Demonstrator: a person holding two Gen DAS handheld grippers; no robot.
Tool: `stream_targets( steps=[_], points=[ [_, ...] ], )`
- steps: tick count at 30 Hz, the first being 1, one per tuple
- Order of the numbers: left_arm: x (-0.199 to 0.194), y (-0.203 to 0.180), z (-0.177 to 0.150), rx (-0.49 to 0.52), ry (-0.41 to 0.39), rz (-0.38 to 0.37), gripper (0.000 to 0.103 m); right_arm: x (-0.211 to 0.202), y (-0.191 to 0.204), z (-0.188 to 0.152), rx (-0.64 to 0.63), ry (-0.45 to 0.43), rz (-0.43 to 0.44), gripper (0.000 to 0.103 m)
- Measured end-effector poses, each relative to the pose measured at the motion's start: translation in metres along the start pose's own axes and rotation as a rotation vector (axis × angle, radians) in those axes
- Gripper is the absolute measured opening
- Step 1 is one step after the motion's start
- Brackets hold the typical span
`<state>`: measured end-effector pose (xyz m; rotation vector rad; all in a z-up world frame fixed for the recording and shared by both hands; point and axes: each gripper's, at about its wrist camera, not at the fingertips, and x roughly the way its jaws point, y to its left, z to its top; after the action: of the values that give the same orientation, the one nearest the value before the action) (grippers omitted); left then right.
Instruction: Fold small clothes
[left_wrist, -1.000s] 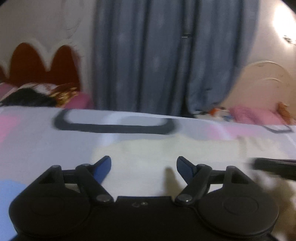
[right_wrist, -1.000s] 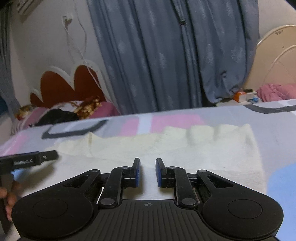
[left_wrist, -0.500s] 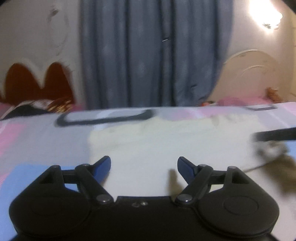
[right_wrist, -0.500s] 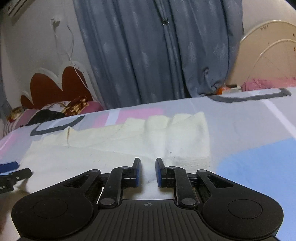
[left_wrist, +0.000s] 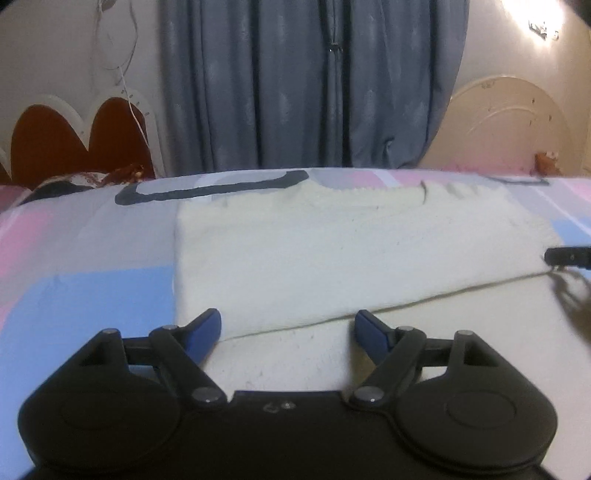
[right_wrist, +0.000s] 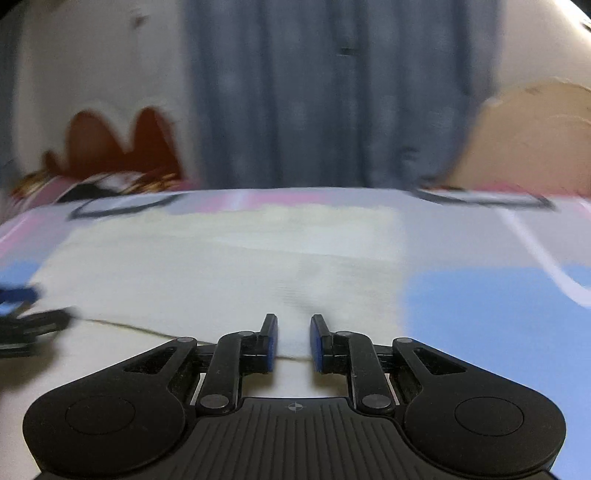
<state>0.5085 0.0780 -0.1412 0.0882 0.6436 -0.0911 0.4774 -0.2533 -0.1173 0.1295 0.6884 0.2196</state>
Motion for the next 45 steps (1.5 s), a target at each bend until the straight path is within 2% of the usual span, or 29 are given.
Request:
stream_targets(
  steps=[3, 5, 6, 7, 8, 11, 13, 14, 15, 25, 28, 31, 33, 35, 36, 38, 41, 42, 44, 45],
  points=[
    [-0.007, -0.014, 0.007, 0.033, -0.024, 0.039, 0.077, -0.005, 0.008, 0.007, -0.023, 0.002, -0.004, 0.016],
    [-0.015, -0.021, 0.008, 0.033, -0.067, 0.022, 0.086, -0.018, 0.016, 0.011, -0.046, -0.058, 0.018, 0.016],
    [-0.01, -0.024, 0.007, 0.038, -0.038, 0.037, 0.083, -0.019, 0.019, 0.01, -0.057, -0.073, 0.019, 0.016],
    [-0.004, -0.025, 0.006, 0.037, 0.003, 0.044, 0.082, -0.013, 0.02, 0.008, -0.065, -0.045, 0.001, 0.016],
    [0.004, -0.025, 0.004, 0.035, 0.038, 0.041, 0.082, 0.0, 0.019, 0.005, -0.07, 0.019, -0.037, 0.016],
    [-0.006, -0.027, 0.005, 0.047, 0.014, 0.034, 0.079, -0.011, 0.012, 0.002, -0.041, 0.009, -0.017, 0.016],
    [-0.003, -0.027, 0.003, 0.041, 0.035, 0.049, 0.079, -0.02, 0.004, 0.005, -0.033, -0.046, -0.014, 0.016],
    [0.0, -0.026, 0.002, 0.03, 0.045, 0.052, 0.081, -0.017, 0.0, 0.003, -0.026, -0.026, -0.025, 0.016],
    [0.001, -0.025, 0.002, 0.021, 0.042, 0.056, 0.081, -0.007, -0.004, 0.002, -0.015, 0.033, -0.034, 0.016],
    [-0.004, -0.033, 0.001, 0.027, 0.043, 0.093, 0.083, -0.01, -0.015, 0.007, -0.033, 0.035, 0.019, 0.016],
    [-0.011, -0.034, 0.006, 0.021, 0.003, 0.096, 0.078, -0.016, -0.019, 0.008, -0.006, 0.006, 0.028, 0.016],
    [-0.015, -0.028, 0.014, -0.005, -0.058, 0.09, 0.082, -0.022, -0.023, 0.014, 0.027, -0.054, 0.027, 0.016],
    [-0.004, -0.022, 0.017, -0.016, -0.033, 0.107, 0.084, -0.02, -0.024, 0.017, 0.026, -0.061, 0.034, 0.016],
    [0.018, -0.013, 0.013, -0.037, 0.064, 0.094, 0.089, -0.003, -0.023, 0.015, -0.012, 0.013, 0.008, 0.016],
    [0.02, -0.009, 0.013, -0.059, 0.056, 0.077, 0.089, 0.0, -0.022, 0.011, -0.041, -0.004, 0.006, 0.016],
    [0.02, -0.009, 0.017, -0.037, 0.074, 0.076, 0.089, 0.001, -0.018, 0.012, -0.074, 0.0, -0.004, 0.016],
    [0.007, -0.014, 0.02, -0.005, 0.044, 0.096, 0.083, -0.002, -0.018, 0.016, -0.075, -0.002, -0.003, 0.016],
    [0.004, -0.015, 0.017, 0.001, 0.034, 0.103, 0.084, -0.006, -0.019, 0.016, -0.065, -0.021, 0.002, 0.016],
    [0.014, -0.013, 0.01, -0.011, 0.077, 0.106, 0.088, -0.01, -0.021, 0.015, -0.064, -0.048, 0.006, 0.016],
    [0.015, -0.013, 0.008, -0.018, 0.065, 0.107, 0.089, -0.002, -0.022, 0.011, -0.075, -0.008, -0.001, 0.016]
  ],
)
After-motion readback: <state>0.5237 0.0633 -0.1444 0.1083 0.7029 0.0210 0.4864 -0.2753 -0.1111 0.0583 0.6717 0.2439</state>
